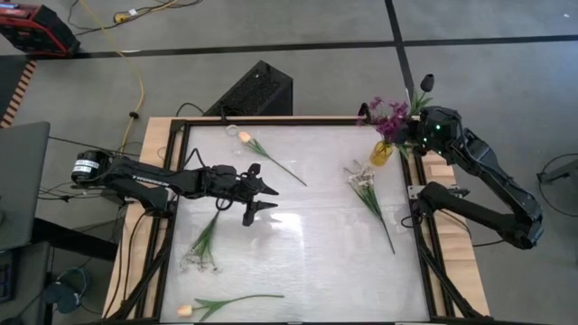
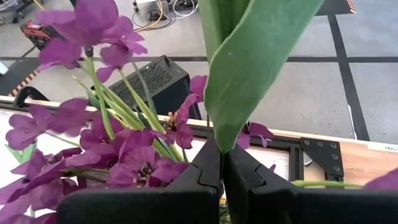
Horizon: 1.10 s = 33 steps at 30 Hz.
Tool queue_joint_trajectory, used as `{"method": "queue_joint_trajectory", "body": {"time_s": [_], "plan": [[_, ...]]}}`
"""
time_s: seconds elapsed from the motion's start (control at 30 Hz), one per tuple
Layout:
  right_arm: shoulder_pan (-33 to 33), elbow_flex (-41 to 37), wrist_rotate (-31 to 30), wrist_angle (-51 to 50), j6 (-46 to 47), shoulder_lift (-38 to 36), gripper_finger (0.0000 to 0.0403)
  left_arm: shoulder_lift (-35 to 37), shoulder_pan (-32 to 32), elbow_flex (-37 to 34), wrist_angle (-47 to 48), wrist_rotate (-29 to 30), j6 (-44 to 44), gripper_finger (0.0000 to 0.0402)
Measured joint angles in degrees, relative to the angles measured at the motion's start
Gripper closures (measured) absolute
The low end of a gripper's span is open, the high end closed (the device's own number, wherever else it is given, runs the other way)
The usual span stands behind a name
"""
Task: Sort flowers into vase by color
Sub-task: Put the black tulip into the yellow vase
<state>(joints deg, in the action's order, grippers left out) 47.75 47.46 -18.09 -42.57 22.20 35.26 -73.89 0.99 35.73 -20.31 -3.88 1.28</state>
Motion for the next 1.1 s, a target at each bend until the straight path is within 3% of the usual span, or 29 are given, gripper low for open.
{"method": "queue_joint_trajectory", "body": {"time_s": [1.1], "plan": [[-0.16,0.11,2.06,-1.73,-2.20,5.52,0.0370,0.00,0.00,0.00,1.84,0.00,-1.29,0.0243]]}}
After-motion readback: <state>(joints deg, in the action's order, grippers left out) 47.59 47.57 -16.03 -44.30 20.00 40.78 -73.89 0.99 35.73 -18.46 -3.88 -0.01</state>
